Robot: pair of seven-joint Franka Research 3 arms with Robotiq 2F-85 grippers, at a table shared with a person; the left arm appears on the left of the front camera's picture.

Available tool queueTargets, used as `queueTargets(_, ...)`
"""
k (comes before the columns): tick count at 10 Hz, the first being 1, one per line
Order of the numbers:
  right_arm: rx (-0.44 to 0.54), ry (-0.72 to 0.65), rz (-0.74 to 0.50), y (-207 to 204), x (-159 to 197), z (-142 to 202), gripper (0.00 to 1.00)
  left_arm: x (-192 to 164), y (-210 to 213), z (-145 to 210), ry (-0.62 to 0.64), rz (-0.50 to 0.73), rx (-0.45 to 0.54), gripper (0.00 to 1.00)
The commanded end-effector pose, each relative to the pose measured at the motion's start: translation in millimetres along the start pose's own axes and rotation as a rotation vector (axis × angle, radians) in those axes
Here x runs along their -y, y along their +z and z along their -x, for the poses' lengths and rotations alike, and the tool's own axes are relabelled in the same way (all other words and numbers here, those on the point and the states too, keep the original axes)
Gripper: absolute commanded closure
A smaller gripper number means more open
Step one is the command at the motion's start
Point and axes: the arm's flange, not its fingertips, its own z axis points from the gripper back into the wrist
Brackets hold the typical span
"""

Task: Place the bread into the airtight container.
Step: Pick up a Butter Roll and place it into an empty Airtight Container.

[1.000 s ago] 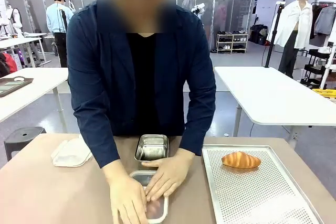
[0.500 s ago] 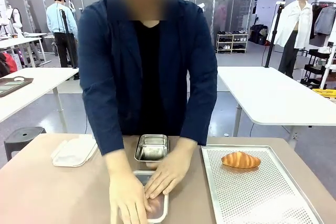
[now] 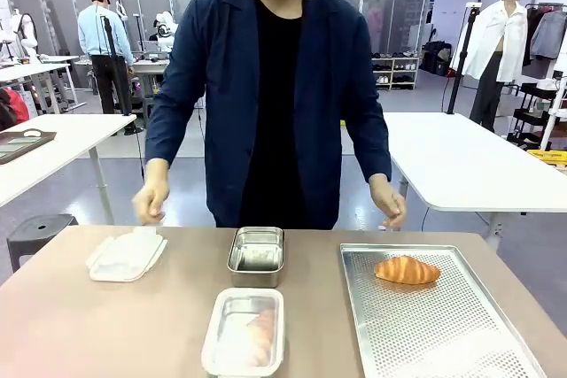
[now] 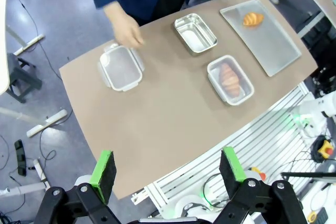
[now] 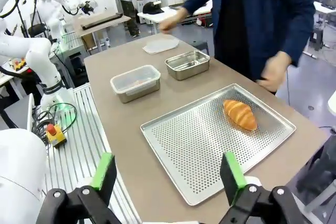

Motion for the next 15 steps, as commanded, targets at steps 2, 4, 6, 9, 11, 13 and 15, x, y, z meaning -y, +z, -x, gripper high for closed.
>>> queueTargets(2, 0.014, 0.022, 0.003, 0.4, -2.1, 0.7, 0.0, 1.3, 2.1, -1.4, -0.008, 0.01, -0.006, 0.0)
queueTargets(4, 0.014, 0.022, 0.003, 0.4, -2.1, 0.7, 0.0, 1.3, 2.1, -1.4, -0.008, 0.01, -0.006, 0.0)
queueTargets(6, 0.014, 0.022, 0.003, 0.4, -2.1, 0.7, 0.0, 1.3, 2.1, -1.4, -0.008, 0.01, -0.006, 0.0)
queueTargets(9, -0.256, 0.12, -0.037, -40.6, -4.6, -65.6, 0.0, 1.3, 2.1, -1.4, -0.008, 0.01, -0.006, 0.0)
queueTargets(11, -0.48, 0.237, -0.133, -101.0, 8.8, -125.2, 0.0, 1.3, 2.1, -1.4, -0.008, 0.01, -0.006, 0.0)
queueTargets(13, -0.704, 0.362, -0.263, -179.9, 22.6, -168.3, 0.0, 1.3, 2.1, -1.4, -0.008, 0.01, -0.006, 0.0)
queueTargets(15, -0.895, 0.446, -0.327, -253.3, 29.2, -181.3, 0.0, 1.3, 2.1, -1.4, -0.008, 0.01, -0.006, 0.0)
